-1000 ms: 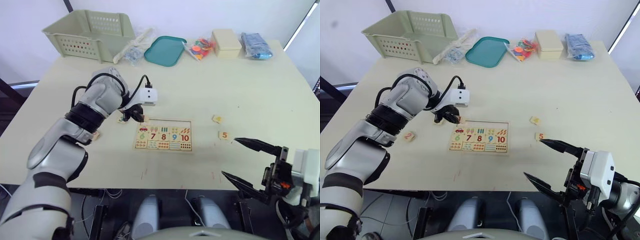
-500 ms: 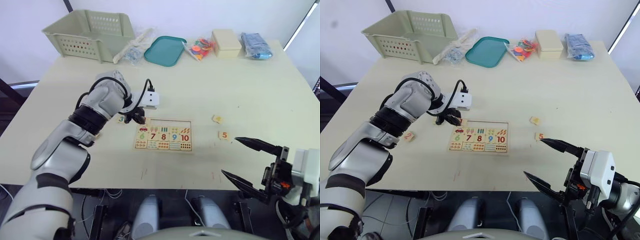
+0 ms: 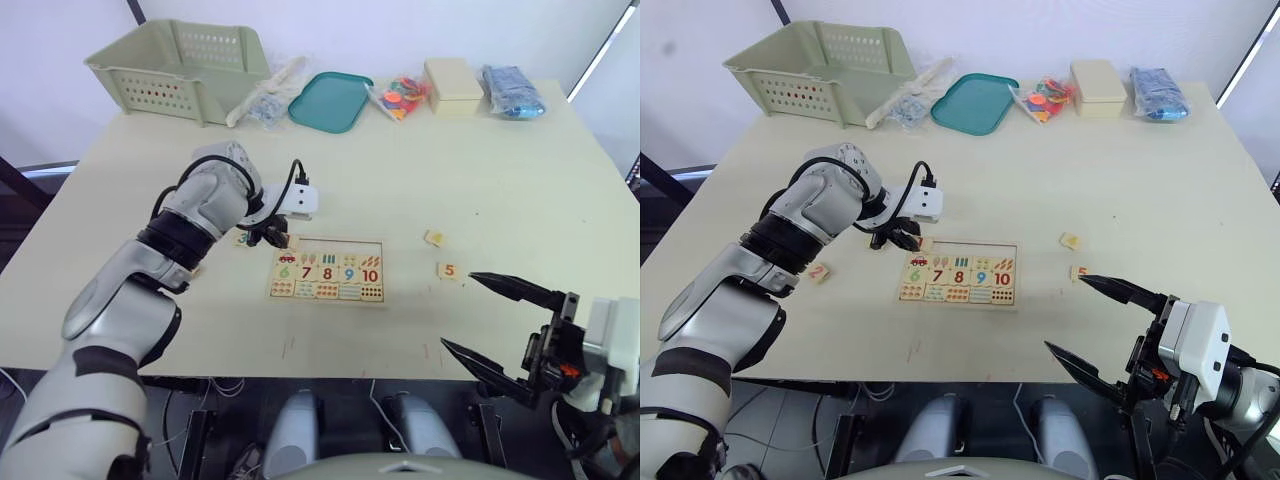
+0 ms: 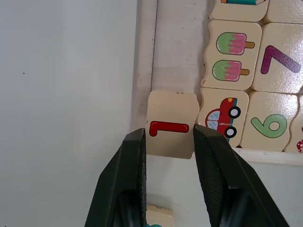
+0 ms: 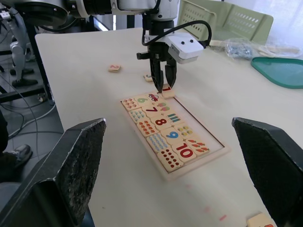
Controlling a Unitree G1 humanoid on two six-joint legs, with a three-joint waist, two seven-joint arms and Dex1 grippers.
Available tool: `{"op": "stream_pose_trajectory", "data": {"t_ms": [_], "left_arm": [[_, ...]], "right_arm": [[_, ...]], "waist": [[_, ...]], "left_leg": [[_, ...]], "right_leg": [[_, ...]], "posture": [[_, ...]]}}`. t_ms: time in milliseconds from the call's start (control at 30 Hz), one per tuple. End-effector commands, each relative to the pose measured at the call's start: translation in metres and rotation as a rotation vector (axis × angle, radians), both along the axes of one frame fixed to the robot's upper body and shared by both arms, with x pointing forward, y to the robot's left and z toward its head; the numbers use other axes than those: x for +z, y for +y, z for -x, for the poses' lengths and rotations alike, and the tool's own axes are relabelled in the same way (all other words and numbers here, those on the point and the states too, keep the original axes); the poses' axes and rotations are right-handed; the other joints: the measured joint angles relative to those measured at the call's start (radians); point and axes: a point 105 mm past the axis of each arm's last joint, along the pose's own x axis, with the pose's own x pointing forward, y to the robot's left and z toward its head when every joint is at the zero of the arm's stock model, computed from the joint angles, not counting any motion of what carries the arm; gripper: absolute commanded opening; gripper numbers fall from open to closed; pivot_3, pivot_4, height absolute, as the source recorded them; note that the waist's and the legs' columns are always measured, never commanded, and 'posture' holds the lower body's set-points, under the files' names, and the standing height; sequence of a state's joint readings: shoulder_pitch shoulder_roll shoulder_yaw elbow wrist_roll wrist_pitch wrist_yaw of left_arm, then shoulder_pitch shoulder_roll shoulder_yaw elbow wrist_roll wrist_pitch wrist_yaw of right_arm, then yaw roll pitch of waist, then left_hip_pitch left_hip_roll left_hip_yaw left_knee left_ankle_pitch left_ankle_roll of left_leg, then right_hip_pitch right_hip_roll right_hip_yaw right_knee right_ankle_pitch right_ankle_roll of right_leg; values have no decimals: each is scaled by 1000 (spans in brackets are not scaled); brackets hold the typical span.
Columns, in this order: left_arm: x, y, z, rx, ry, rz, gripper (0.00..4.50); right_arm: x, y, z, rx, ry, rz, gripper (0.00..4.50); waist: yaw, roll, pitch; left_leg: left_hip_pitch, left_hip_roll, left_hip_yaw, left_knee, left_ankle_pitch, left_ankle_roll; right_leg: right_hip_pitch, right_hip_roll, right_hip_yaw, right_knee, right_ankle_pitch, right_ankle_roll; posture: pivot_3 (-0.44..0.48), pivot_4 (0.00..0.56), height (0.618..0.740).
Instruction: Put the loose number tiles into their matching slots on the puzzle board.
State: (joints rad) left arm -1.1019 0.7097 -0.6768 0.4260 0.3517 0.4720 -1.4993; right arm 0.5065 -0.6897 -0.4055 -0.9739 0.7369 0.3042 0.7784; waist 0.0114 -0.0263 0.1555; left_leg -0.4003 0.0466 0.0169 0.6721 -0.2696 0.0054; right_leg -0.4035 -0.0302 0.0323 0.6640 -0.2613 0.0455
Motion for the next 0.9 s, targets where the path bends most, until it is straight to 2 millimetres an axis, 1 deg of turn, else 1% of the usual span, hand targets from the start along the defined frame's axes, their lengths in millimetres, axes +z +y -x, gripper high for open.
{"op": "stream_pose_trajectory", "data": {"t_ms": [33, 900], "left_arm": [[8, 0, -3, -3, -29, 16, 961], [3, 0, -1, -41, -17, 2, 961]], "right_arm": [[6, 6, 6, 28, -25, -3, 4500], [6, 6, 7, 22, -20, -4, 4500]], "waist": [[0, 0, 0], [0, 0, 0]], "left_leg": [[0, 0, 0, 0, 0, 0], [0, 0, 0, 0, 0, 0]], "right_leg": [[0, 0, 0, 0, 0, 0], [0, 0, 0, 0, 0, 0]], "posture": [[0, 150, 740], [0, 150, 740]]}}
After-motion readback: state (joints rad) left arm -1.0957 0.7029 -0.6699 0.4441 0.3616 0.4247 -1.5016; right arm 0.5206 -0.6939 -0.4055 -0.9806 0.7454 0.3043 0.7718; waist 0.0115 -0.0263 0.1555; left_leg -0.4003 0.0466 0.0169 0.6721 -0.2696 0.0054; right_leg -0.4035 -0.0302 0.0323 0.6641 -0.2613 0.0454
